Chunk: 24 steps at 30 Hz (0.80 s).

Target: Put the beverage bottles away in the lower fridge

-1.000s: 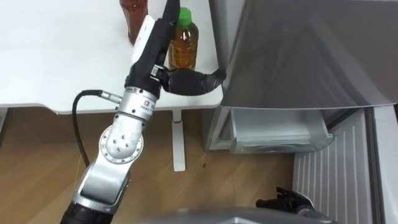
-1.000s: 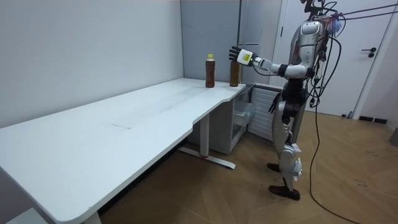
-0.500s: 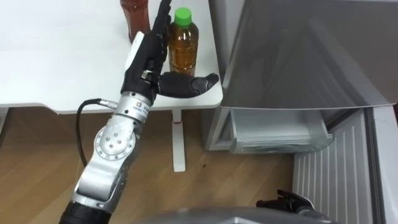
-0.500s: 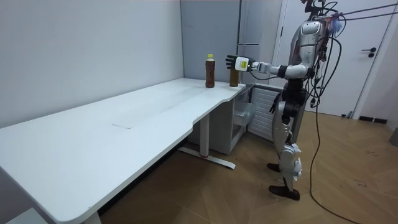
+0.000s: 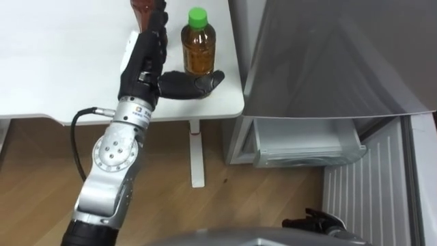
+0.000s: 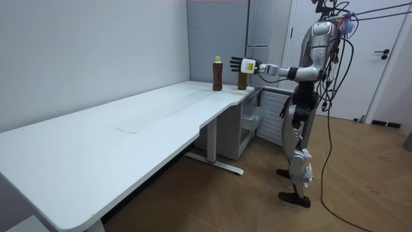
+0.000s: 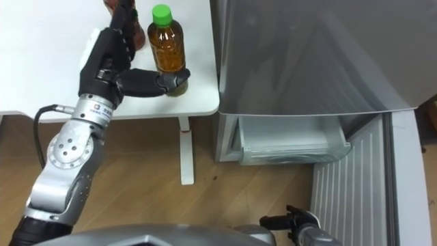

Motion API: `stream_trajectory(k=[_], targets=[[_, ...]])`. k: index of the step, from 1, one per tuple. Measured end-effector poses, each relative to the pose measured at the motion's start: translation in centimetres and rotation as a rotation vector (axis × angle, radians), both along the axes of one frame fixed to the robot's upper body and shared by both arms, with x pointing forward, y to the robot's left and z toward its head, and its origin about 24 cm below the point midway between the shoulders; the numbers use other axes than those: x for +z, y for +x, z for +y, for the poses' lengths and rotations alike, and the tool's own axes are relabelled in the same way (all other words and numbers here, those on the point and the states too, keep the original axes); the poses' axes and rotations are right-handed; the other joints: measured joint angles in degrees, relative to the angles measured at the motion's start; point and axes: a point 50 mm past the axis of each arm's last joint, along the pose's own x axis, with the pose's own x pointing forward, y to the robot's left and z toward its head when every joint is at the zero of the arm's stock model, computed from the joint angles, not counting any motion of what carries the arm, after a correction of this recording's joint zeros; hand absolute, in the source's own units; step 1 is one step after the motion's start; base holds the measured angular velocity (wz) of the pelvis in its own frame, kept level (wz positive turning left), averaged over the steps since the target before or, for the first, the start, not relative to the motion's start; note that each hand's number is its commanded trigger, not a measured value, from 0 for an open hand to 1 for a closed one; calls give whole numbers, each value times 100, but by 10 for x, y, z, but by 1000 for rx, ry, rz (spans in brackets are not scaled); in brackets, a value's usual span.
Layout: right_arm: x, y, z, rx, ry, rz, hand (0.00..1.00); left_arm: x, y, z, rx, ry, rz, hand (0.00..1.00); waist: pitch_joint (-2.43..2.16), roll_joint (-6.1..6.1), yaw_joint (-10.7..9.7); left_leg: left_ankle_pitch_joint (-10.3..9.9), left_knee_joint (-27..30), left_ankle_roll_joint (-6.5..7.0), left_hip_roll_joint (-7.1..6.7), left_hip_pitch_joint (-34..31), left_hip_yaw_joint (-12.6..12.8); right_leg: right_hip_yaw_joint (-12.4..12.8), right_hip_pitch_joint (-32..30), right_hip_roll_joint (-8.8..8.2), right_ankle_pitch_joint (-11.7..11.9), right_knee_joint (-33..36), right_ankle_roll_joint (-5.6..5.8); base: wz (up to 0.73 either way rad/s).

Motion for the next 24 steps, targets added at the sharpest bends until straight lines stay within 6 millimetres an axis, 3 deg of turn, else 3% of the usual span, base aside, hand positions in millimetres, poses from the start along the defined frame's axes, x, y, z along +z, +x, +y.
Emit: stream_trajectory(k=[7,17,24], targets=[[0,-1,-1,-3,0,1,0,6,1,-1,15,-18,-18,0,-17,36,-6,0,3,0,1,14,9,14,-18,1,0,-2,0,0],[1,-1,-4,-4,-6,-2,0,5,1,2,34,-52,2,0,41,126,-27,0,-17,0,6,73,109,129,19,13,10,4,2,-3],[1,-1,-4,-13,-3,-5,0,8,5,5,36,-74,-6,0,49,145,-90,0,-26,0,6,87,177,192,15,17,14,-4,9,-3]])
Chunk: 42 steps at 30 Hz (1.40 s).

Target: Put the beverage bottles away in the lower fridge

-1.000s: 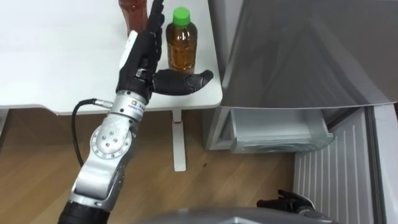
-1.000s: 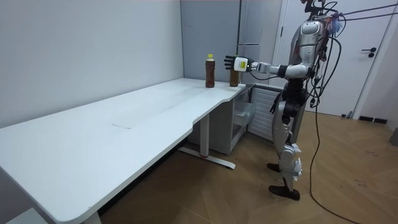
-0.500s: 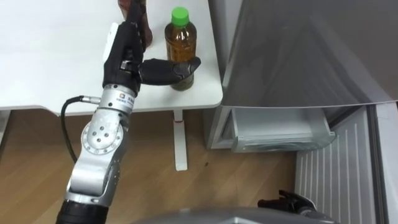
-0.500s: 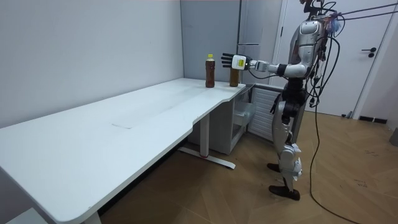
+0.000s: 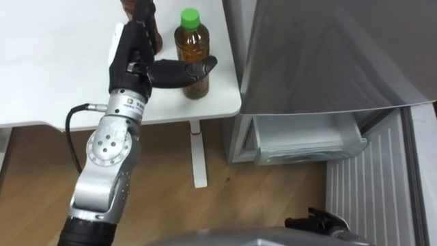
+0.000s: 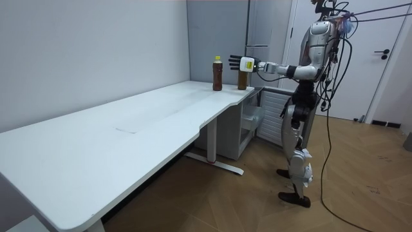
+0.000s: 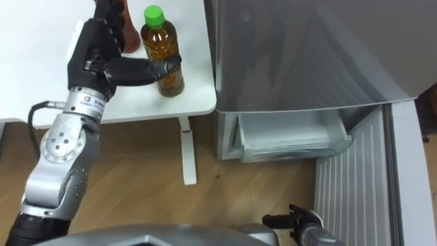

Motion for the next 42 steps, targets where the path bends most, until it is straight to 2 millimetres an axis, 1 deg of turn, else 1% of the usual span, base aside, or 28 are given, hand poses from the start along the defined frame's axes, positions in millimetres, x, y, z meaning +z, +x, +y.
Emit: stream_trajectory(k=[4,7,9,15,16,17,19,26,31,34,35,37,42], targets=[[0,0,-1,-18,2,-4,0,-4,5,-2,-22,8,32,0,3,10,-6,0,-3,0,1,3,30,27,-10,4,0,-1,0,-4],[0,0,-1,-26,4,1,0,-5,6,-2,-28,11,47,0,-3,23,-31,0,-3,0,5,0,82,77,-39,11,1,0,1,-8],[0,1,-1,-28,5,-2,0,-7,6,-1,-29,15,59,0,5,47,-85,0,-3,0,7,-15,86,88,-54,13,2,0,2,-3],[0,1,-2,-32,3,1,0,-11,7,1,-42,21,93,0,13,76,-101,0,-3,0,27,-16,105,107,-58,34,7,-5,-7,-1],[0,1,-2,-32,2,1,0,-11,8,1,-46,22,97,45,16,80,-101,0,-3,0,31,-15,105,109,-56,38,9,-5,-9,0],[1,1,-2,-32,2,0,0,-12,9,1,-52,22,103,79,17,82,-99,0,-4,0,33,-12,109,109,-55,40,10,-5,-11,0],[1,2,-2,-31,0,-2,0,-14,12,0,-54,22,114,100,20,85,-99,0,-4,0,35,-8,124,111,-55,42,14,-5,-17,0],[1,3,-1,-33,-7,5,0,-18,15,-1,-77,-38,138,100,23,78,-111,0,-3,0,37,9,134,112,-52,43,20,14,-22,-1],[1,2,-1,-32,-3,-1,0,-20,15,0,-78,-38,156,100,18,63,-109,0,-1,0,35,10,132,114,-58,43,22,5,-18,0],[1,1,0,-32,-4,-7,0,-27,16,-1,-83,-66,190,100,5,50,-102,0,4,0,34,-6,133,117,-101,44,22,2,-18,0],[1,1,0,-32,-4,-10,0,-26,16,-2,-92,-69,187,100,-9,40,-95,0,6,0,34,-25,133,118,-115,45,24,8,-19,0],[1,1,0,-31,-4,-12,0,-26,17,-3,-97,-73,190,100,-18,27,-98,0,6,0,37,-39,132,119,-143,47,30,19,-23,-4],[1,2,0,-33,-3,-14,0,-41,15,-2,-92,-45,284,100,-17,24,-105,0,4,0,53,-77,132,113,-165,61,49,7,-38,-1]])
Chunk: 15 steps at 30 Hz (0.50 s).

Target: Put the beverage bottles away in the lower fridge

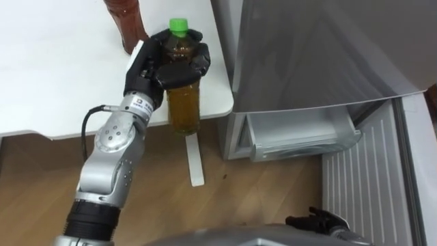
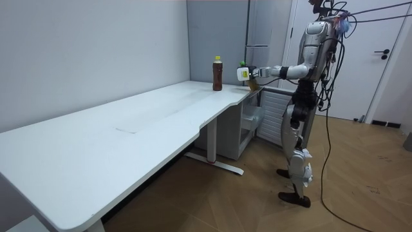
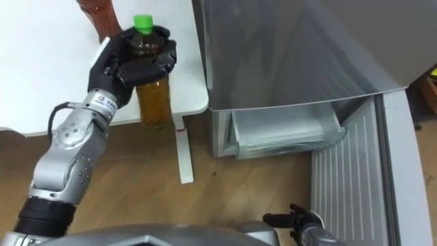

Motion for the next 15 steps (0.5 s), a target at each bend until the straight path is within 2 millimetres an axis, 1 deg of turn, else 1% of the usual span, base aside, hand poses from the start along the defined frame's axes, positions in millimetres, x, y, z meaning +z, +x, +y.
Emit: stream_trajectory(k=[6,10,15], targets=[[0,2,2,14,1,-3,0,1,0,-1,-3,9,2,100,9,-20,5,0,0,0,12,-6,20,7,-18,13,6,0,-7,0],[0,3,3,21,4,-5,0,4,1,-2,-5,-11,-6,100,4,-57,20,0,1,-1,16,1,28,5,-12,14,9,6,-11,0],[0,10,7,36,13,-20,0,4,1,-4,-4,-45,-4,100,5,-98,48,1,2,-3,17,-2,37,-4,-21,10,17,21,-14,0]])
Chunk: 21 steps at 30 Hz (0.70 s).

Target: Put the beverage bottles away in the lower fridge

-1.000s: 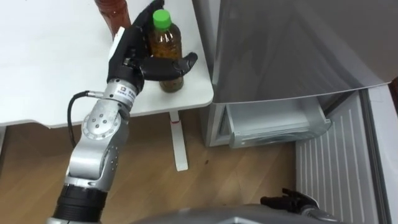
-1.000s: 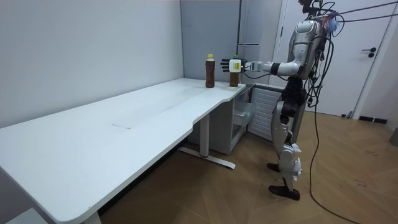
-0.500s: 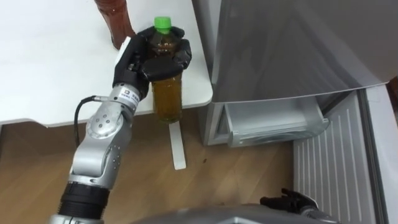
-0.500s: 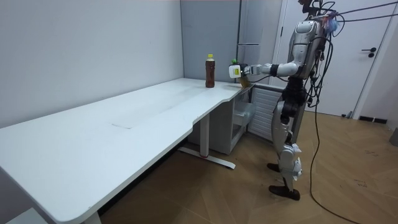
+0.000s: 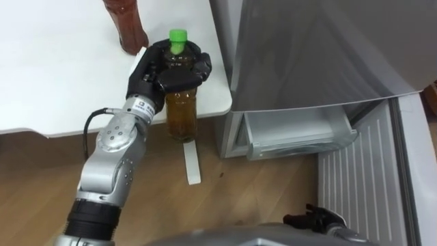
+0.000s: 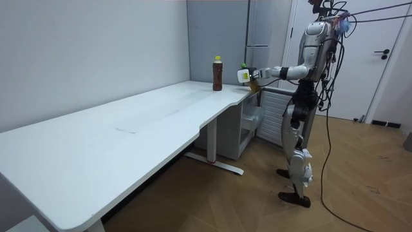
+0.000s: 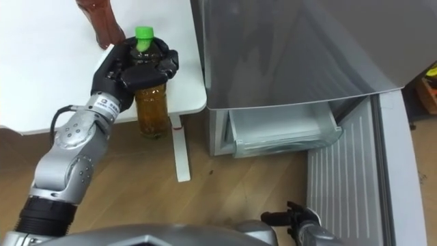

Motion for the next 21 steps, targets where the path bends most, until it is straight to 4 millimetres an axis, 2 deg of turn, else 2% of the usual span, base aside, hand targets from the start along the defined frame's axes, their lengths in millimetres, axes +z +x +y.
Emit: stream_trajectory(k=[3,6,10,15,21], targets=[[2,9,5,32,7,-27,0,2,0,-3,-3,-17,-7,100,-2,-4,57,0,3,0,-5,-39,0,5,-27,-5,0,-3,1,0],[5,22,15,104,18,-75,0,12,0,-9,-26,-29,-51,100,-8,-13,133,6,19,-8,-3,-101,-7,-9,-83,-6,18,-13,3,2],[10,39,25,222,47,-136,0,21,0,-13,-42,-113,-78,100,-13,-11,234,6,20,-9,3,-93,-7,-13,-85,0,19,0,2,0],[16,48,34,288,90,-191,0,21,-1,-18,-76,-135,-82,100,-16,-18,350,6,23,-9,5,-103,-4,-31,-112,-4,19,34,1,-1],[33,74,61,461,157,-321,0,18,-6,-32,-167,-149,-71,100,-19,-18,446,6,22,-8,1,-85,39,-38,-131,-15,20,97,1,-3]])
